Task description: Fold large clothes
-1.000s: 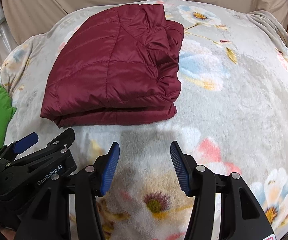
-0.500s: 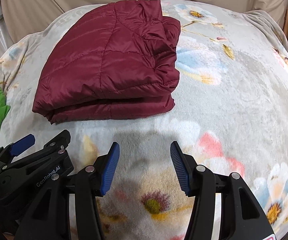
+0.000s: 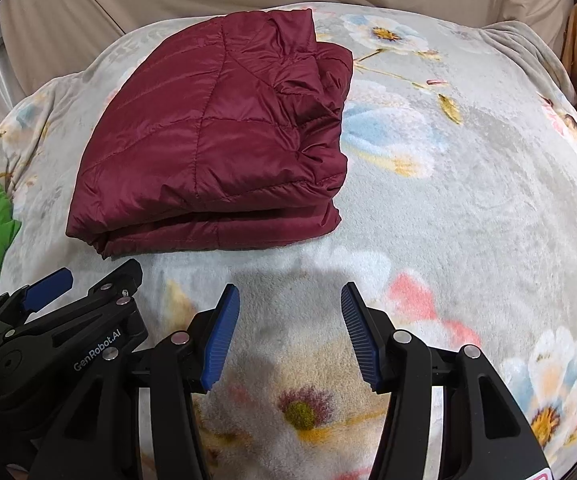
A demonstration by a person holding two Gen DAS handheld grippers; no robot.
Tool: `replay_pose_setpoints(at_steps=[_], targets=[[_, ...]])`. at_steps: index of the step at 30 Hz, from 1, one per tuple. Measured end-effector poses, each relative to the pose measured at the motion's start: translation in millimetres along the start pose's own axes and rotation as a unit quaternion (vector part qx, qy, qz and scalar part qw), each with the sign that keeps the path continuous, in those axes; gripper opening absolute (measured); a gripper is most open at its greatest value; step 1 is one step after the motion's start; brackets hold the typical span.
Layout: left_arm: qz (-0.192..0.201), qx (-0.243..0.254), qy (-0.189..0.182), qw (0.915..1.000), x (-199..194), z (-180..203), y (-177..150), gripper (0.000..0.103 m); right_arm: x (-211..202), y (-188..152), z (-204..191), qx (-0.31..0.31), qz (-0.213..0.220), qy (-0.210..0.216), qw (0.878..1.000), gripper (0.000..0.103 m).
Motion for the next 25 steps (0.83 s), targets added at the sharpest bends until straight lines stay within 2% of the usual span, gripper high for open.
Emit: replay_pose_setpoints(at_steps=[8, 19, 25], targets=[[0.012, 0.001, 0.005, 0.9999, -1.5, -0.8, -2.5, 0.075, -0.2, -1.4, -1.8, -0.002, -0.003, -0.002, 1.0, 0.053], [-0.01, -0.007, -0.005, 0.9999, 4.6, -4.6, -7.0, 0.075, 1.5, -3.3, -3.6, -0.01, -0.008, -0.003, 1.0, 0.053], [-0.002, -0.003, 0.003, 1.0, 3.3, -5.1, -4.9, 0.075, 1.4, -2.3, -4.4, -0.012, -0.006, -0.005, 1.0, 0.053]])
Point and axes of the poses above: each gripper's, at about its wrist camera, not at the fingertips, and x roughly the way its jaws point, z to its right, y to its top, the point moved 3 cm from there along x, roughly the way its jaws point, and after that the axes turned 8 degrees about -z, right-handed, at the moved point
